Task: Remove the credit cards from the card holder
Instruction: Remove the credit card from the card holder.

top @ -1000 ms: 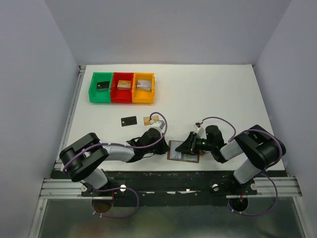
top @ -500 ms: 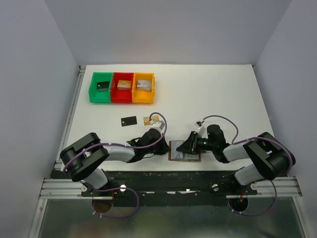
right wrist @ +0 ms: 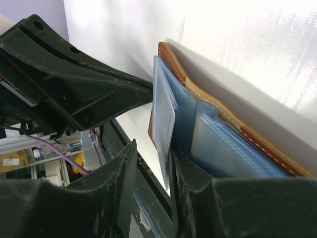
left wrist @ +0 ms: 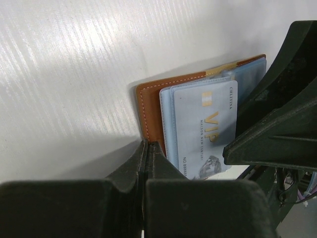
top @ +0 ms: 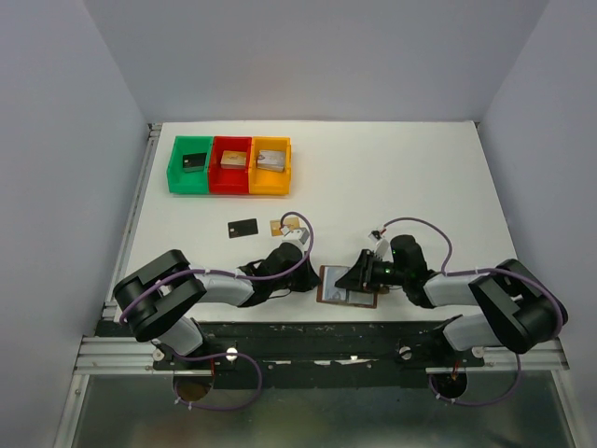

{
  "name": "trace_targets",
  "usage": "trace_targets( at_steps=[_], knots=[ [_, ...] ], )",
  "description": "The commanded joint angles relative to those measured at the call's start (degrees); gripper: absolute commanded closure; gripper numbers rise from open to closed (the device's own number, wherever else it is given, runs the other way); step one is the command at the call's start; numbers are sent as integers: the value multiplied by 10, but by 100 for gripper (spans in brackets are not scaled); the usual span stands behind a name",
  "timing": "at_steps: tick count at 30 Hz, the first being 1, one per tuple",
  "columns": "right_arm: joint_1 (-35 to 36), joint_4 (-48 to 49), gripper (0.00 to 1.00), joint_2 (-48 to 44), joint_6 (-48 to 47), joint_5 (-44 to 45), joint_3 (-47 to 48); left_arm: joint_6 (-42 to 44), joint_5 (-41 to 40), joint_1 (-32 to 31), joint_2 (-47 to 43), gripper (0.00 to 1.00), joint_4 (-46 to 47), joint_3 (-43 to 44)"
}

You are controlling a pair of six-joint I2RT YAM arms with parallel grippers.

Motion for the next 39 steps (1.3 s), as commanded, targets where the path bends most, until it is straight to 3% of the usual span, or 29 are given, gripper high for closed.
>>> trace_targets(
  at_steps=[1,39],
  knots=[
    [1,-36,62,-18,-21,14,15,3,2,0,22,100,-61,-22],
    [-10,-145,66,-103,-55,38,15,-7,-2,8,7,100,-48,-51]
  ],
)
